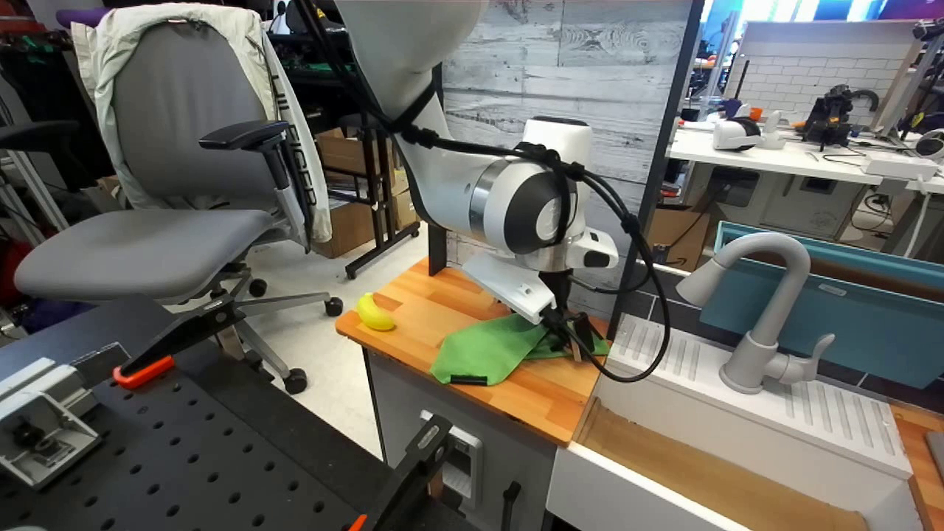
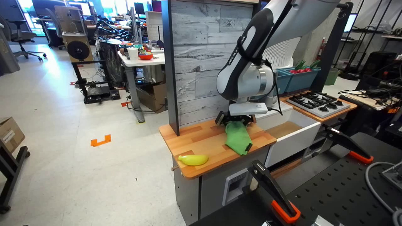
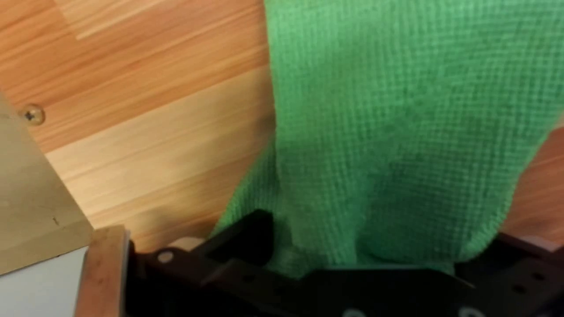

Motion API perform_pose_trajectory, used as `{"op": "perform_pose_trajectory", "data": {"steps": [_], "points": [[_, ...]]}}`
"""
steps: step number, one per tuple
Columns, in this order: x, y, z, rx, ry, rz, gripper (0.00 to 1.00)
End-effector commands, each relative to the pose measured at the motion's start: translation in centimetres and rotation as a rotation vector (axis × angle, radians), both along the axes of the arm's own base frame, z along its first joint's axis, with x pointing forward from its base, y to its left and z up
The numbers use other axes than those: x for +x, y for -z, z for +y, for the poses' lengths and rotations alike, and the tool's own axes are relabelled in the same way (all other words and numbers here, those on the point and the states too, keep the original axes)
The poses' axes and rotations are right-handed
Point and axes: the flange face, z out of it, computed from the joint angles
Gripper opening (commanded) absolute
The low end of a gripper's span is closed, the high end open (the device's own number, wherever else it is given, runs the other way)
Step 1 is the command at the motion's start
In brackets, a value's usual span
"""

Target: Slide the green cloth to the right

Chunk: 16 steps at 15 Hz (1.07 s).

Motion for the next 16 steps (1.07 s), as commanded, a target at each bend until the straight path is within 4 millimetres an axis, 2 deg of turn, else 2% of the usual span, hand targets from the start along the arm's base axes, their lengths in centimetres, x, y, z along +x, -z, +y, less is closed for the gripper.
{"op": "perform_pose_trajectory", "data": {"steps": [1, 4, 7, 12, 16], "points": [[-3.0, 2.0, -2.5, -0.033, -0.072, 0.02, 1.0], [-4.7, 2.5, -2.9, -0.061, -0.144, -0.002, 1.0], [-6.0, 2.2, -2.9, -0.079, -0.198, -0.039, 1.0], [-9.3, -0.5, -2.9, -0.075, -0.282, -0.085, 1.0], [-11.8, -2.6, -2.6, -0.053, -0.308, -0.05, 1.0]]}}
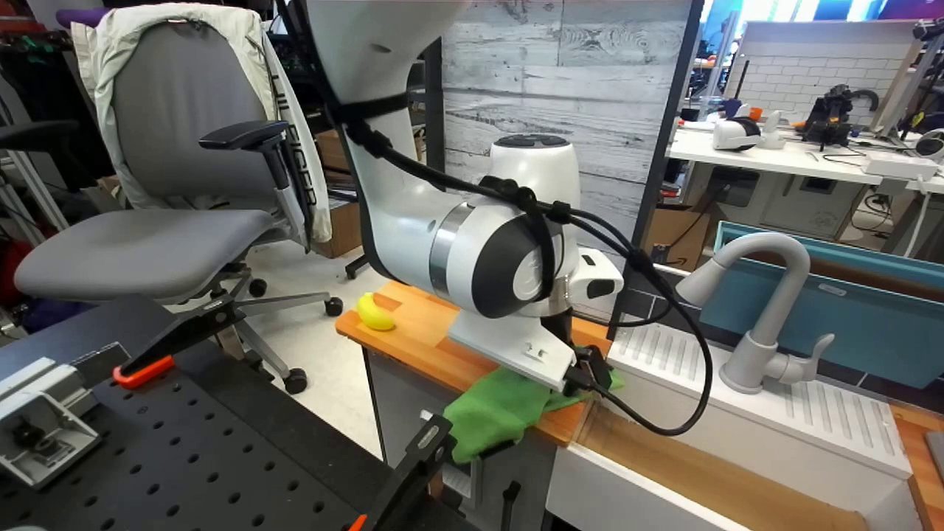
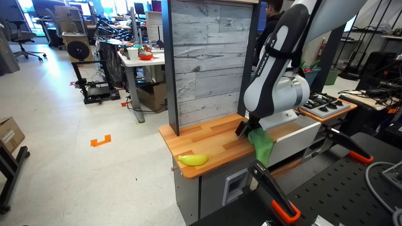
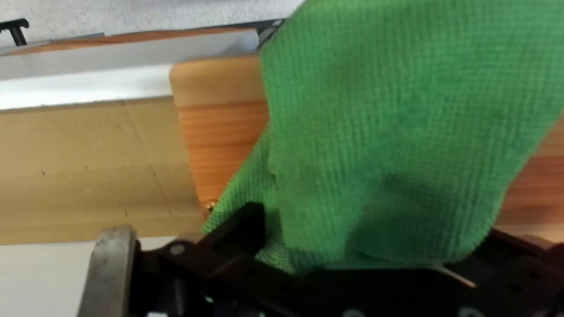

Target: Slide the green cloth to the right

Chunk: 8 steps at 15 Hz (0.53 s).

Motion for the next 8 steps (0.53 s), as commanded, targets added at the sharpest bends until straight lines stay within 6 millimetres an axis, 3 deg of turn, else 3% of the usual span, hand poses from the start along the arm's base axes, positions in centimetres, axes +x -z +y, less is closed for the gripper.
{"op": "perform_pose_trajectory", "data": {"steps": [1, 8], "points": [[-2.9, -2.9, 0.7, 0.032, -0.034, 0.038, 1.0], [-2.2, -12.4, 4.5, 0.172, -0.006, -0.013, 1.0]]}}
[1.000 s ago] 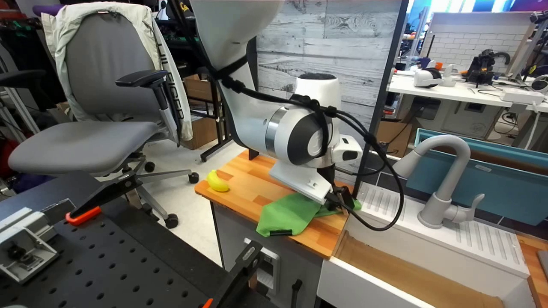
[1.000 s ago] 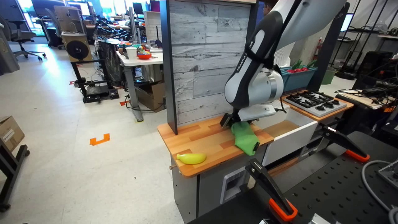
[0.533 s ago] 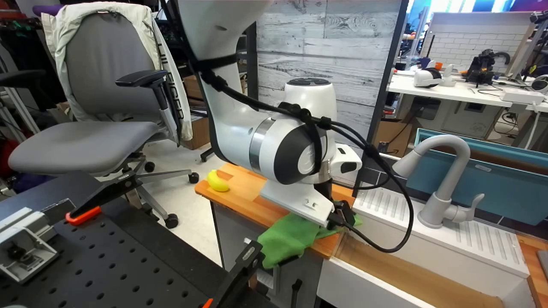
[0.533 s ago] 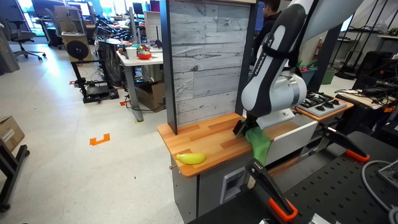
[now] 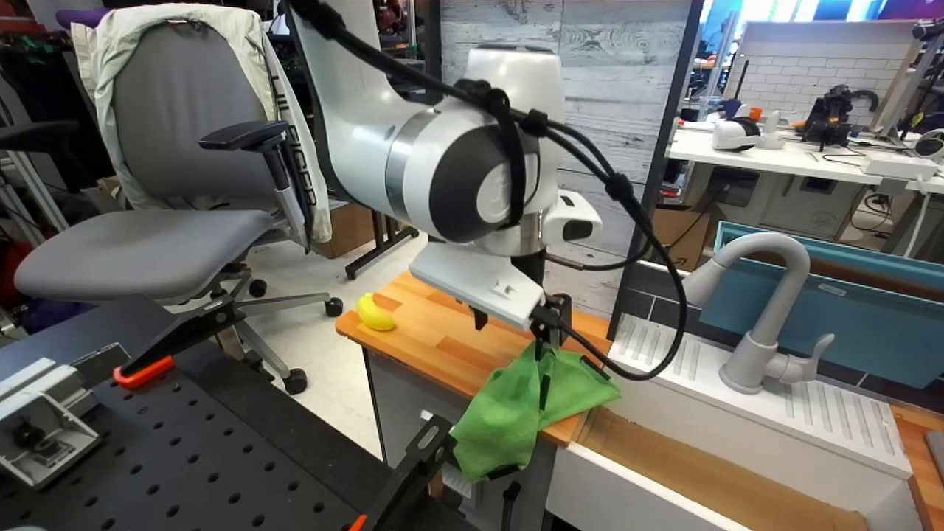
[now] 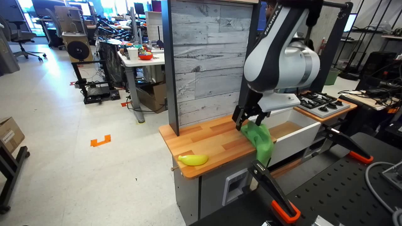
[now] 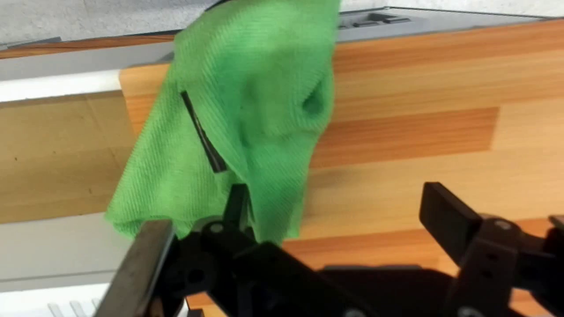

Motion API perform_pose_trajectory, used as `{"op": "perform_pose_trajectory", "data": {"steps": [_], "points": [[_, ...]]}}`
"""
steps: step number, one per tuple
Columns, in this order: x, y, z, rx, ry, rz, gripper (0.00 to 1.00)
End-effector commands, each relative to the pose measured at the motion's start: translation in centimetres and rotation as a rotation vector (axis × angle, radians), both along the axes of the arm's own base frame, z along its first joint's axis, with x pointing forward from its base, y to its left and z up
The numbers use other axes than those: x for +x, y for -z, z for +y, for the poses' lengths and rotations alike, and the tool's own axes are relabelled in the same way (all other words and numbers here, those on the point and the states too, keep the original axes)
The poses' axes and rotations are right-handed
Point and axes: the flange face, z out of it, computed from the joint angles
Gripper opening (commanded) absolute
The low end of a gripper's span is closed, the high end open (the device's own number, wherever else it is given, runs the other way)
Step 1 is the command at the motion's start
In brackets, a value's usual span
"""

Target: Slide the green cloth to the right

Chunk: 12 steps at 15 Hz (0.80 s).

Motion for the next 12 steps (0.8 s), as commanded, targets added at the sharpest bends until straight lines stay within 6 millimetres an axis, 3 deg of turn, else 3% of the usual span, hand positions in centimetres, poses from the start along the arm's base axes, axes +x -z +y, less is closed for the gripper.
{"op": "perform_pose_trajectory", "data": {"steps": [1, 5, 8, 9, 12], "points": [[-1.2, -6.2, 1.4, 0.078, 0.002, -0.007, 1.0], [-2.6, -12.2, 2.4, 0.148, 0.022, -0.025, 1.0], [-3.9, -15.6, 2.3, 0.198, 0.039, 0.001, 1.0], [-2.1, -13.3, 2.7, 0.178, 0.041, -0.02, 1.0], [-3.1, -15.4, 2.4, 0.182, 0.044, -0.013, 1.0]]}}
